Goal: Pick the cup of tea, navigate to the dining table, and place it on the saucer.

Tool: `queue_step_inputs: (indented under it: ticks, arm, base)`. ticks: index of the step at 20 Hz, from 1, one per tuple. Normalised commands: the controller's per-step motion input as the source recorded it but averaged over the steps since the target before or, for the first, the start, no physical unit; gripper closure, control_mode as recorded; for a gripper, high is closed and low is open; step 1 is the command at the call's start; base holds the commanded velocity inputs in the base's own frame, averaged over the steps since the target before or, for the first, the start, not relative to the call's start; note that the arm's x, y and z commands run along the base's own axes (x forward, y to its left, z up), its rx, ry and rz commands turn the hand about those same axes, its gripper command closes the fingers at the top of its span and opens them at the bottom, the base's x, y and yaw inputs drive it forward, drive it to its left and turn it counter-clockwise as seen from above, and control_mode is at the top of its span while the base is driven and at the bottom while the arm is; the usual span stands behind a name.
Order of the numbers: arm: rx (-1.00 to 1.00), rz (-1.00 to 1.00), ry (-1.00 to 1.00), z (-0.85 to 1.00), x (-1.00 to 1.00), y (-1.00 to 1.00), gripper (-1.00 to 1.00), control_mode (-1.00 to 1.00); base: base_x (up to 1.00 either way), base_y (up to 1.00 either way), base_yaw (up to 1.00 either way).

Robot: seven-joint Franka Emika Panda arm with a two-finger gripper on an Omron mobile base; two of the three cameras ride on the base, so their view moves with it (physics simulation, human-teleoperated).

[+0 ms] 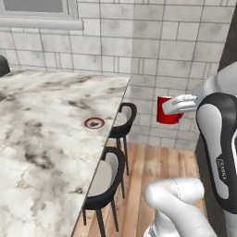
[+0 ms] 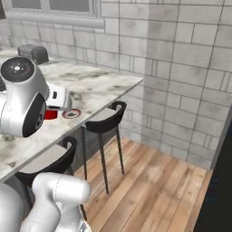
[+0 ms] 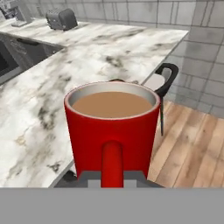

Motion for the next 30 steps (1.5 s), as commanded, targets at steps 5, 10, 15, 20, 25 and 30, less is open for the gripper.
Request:
queue_step_inputs:
  ticks: [5,10,15,20,25,30]
  arm:
    - [0.0,0.0,0.0,0.0,0.0,0.0,1.0,1.0]
    - [0.0,0.0,0.0,0.0,0.0,0.0,1.0,1.0]
    - [0.0,0.0,0.0,0.0,0.0,0.0,1.0,1.0]
    - [0.0,0.0,0.0,0.0,0.0,0.0,1.0,1.0]
    - [0.0,0.0,0.0,0.0,0.0,0.0,1.0,1.0]
    - [0.0,0.0,0.0,0.0,0.0,0.0,1.0,1.0]
  base:
    - [0.71,-0.64,0.57]
    - [0.64,-0.7,0.56]
    - [0.28,-1.0,0.36]
    - [0.0,-1.0,0.3]
    - [0.36,-0.88,0.37]
    - [0.69,-0.76,0.52]
